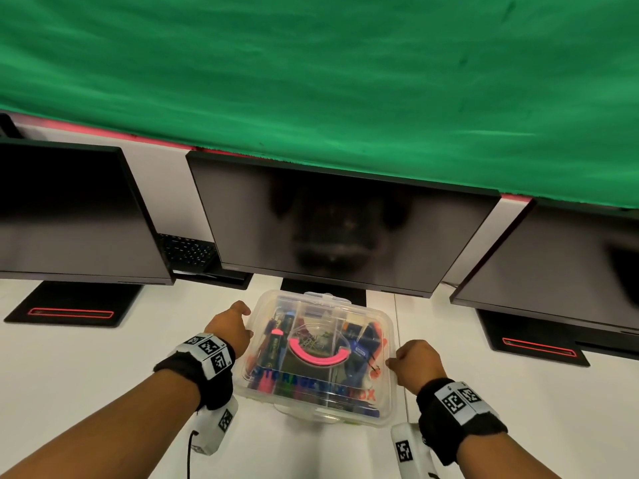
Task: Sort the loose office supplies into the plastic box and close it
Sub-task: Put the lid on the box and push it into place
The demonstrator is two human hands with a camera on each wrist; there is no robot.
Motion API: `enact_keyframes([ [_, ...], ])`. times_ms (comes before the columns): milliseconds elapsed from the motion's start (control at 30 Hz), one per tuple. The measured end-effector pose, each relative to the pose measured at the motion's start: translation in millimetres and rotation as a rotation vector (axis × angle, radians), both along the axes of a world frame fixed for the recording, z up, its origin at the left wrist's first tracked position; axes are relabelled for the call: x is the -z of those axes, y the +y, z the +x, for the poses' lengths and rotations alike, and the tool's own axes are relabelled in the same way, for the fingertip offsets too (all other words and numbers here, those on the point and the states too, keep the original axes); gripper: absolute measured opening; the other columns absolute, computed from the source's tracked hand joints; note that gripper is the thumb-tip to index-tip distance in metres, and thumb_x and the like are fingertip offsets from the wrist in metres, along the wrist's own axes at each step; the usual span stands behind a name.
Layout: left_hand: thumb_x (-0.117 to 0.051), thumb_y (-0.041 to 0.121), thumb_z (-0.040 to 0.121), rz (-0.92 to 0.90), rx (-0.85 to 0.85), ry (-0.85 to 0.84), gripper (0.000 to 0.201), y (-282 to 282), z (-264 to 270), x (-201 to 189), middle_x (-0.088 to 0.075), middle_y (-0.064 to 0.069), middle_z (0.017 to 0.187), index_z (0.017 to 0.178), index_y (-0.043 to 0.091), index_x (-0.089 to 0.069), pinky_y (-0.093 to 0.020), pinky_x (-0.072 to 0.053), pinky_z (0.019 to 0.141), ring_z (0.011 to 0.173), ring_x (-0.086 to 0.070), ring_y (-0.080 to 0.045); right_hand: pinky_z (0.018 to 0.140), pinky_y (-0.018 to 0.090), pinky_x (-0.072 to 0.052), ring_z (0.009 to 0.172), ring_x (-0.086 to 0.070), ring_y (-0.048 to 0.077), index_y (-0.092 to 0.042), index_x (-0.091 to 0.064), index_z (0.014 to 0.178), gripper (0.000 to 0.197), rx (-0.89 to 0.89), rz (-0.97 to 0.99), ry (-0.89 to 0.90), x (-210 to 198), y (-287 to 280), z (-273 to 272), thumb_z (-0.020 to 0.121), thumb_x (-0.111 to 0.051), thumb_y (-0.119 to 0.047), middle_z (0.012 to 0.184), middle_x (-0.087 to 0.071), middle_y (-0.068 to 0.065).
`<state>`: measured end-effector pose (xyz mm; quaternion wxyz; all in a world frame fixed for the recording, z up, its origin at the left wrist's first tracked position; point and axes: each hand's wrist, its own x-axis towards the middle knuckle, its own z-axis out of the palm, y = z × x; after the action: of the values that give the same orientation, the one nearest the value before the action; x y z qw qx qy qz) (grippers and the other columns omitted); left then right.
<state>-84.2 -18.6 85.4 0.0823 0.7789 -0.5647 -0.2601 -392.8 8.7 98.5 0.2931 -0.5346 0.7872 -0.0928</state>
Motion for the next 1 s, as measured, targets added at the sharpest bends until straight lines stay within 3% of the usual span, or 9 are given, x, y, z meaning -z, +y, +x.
enact_keyframes([
  [100, -0.049, 0.018, 0.093, -0.140, 0.139, -0.041, 0.042, 14.2, -11.4, -4.4, -0.047, -0.009, 0.133, 0.134, 0.017, -0.040, -0.032, -0.044, 0.100, 0.119, -0.051, -0.023, 0.086, 0.026, -0.047, 0.104, -0.058, 0.025, -0.005, -0.053, 0.117, 0.035, -0.078, 0.053, 0.095, -6.9, -6.3, 3.4, 0.087, -0.059, -0.024, 0.119, -0.058, 0.013],
  [167, -0.053, 0.038, 0.090, -0.273, 0.341, -0.062, 0.050, 26.3, -22.2, -13.7, -0.039, -0.002, 0.142, 0.137, 0.022, -0.040, -0.031, -0.038, 0.109, 0.128, -0.042, -0.019, 0.096, 0.033, -0.045, 0.117, -0.052, 0.028, -0.009, -0.043, 0.130, 0.054, -0.121, -0.007, 0.159, -16.2, -13.6, 10.8, 0.086, -0.061, -0.034, 0.130, -0.047, 0.012],
  [267, -0.045, 0.082, 0.063, -0.123, 0.716, -0.077, 0.097, 42.1, -35.5, -28.7, -0.019, 0.006, 0.155, 0.144, 0.031, -0.026, -0.036, -0.010, 0.118, 0.145, -0.014, -0.017, 0.103, 0.036, -0.041, 0.120, -0.046, 0.026, -0.017, -0.045, 0.131, 0.063, -0.332, -0.084, 0.154, -26.2, -30.9, 27.2, 0.078, -0.068, -0.041, 0.130, -0.046, 0.007],
  [300, -0.038, 0.086, 0.053, -0.071, 0.800, -0.119, 0.109, 45.2, -38.1, -29.7, -0.013, 0.006, 0.158, 0.146, 0.032, -0.020, -0.035, 0.001, 0.115, 0.147, -0.006, -0.016, 0.104, 0.037, -0.040, 0.121, -0.044, 0.025, -0.020, -0.045, 0.130, 0.066, -0.431, -0.069, 0.166, -26.9, -38.3, 32.8, 0.074, -0.071, -0.043, 0.130, -0.048, 0.005],
  [400, -0.036, 0.086, 0.048, -0.026, 0.908, -0.227, 0.115, 45.3, -37.8, -17.9, -0.002, 0.005, 0.160, 0.147, 0.033, -0.010, -0.037, 0.016, 0.109, 0.148, 0.002, -0.018, 0.107, 0.043, -0.037, 0.126, -0.039, 0.024, -0.025, -0.039, 0.135, 0.083, -0.588, 0.043, 0.189, -27.5, -59.3, 49.0, 0.065, -0.079, -0.043, 0.135, -0.048, 0.002],
  [533, -0.035, 0.088, 0.049, 0.019, 0.909, -0.230, 0.114, 42.9, -35.9, -4.6, 0.007, 0.004, 0.160, 0.146, 0.039, 0.000, -0.042, 0.021, 0.109, 0.147, 0.010, -0.021, 0.106, 0.039, -0.040, 0.123, -0.047, 0.028, -0.027, -0.032, 0.140, 0.097, -0.636, 0.143, 0.235, -22.6, -76.0, 62.5, 0.060, -0.084, -0.038, 0.134, -0.048, 0.008],
  [700, -0.056, 0.078, 0.065, 0.018, 0.894, -0.257, 0.109, 46.6, -40.5, -5.7, 0.011, 0.003, 0.159, 0.147, 0.033, 0.001, -0.045, 0.023, 0.111, 0.146, 0.017, -0.021, 0.098, 0.039, -0.047, 0.114, -0.055, 0.028, -0.032, -0.038, 0.131, 0.092, -0.659, 0.181, 0.276, -18.7, -87.2, 67.0, 0.053, -0.087, -0.040, 0.126, -0.054, 0.006],
  [867, -0.057, 0.068, 0.073, 0.007, 0.919, -0.302, 0.107, 51.4, -47.3, -10.0, 0.025, 0.005, 0.154, 0.147, 0.031, 0.011, -0.045, 0.028, 0.107, 0.135, 0.032, -0.019, 0.090, 0.041, -0.054, 0.102, -0.063, 0.026, -0.026, -0.043, 0.123, 0.083, -0.648, 0.238, 0.268, -18.6, -94.5, 72.4, 0.054, -0.088, -0.032, 0.115, -0.063, 0.004],
  [1000, -0.060, 0.059, 0.078, 0.027, 0.922, -0.367, 0.107, 56.6, -50.9, -13.4, 0.037, 0.005, 0.137, 0.148, 0.026, 0.014, -0.044, 0.030, 0.104, 0.127, 0.037, -0.020, 0.083, 0.043, -0.057, 0.093, -0.066, 0.024, -0.025, -0.045, 0.115, 0.080, -0.612, 0.249, 0.216, -16.5, -94.1, 75.1, 0.050, -0.090, -0.023, 0.104, -0.067, 0.002],
])
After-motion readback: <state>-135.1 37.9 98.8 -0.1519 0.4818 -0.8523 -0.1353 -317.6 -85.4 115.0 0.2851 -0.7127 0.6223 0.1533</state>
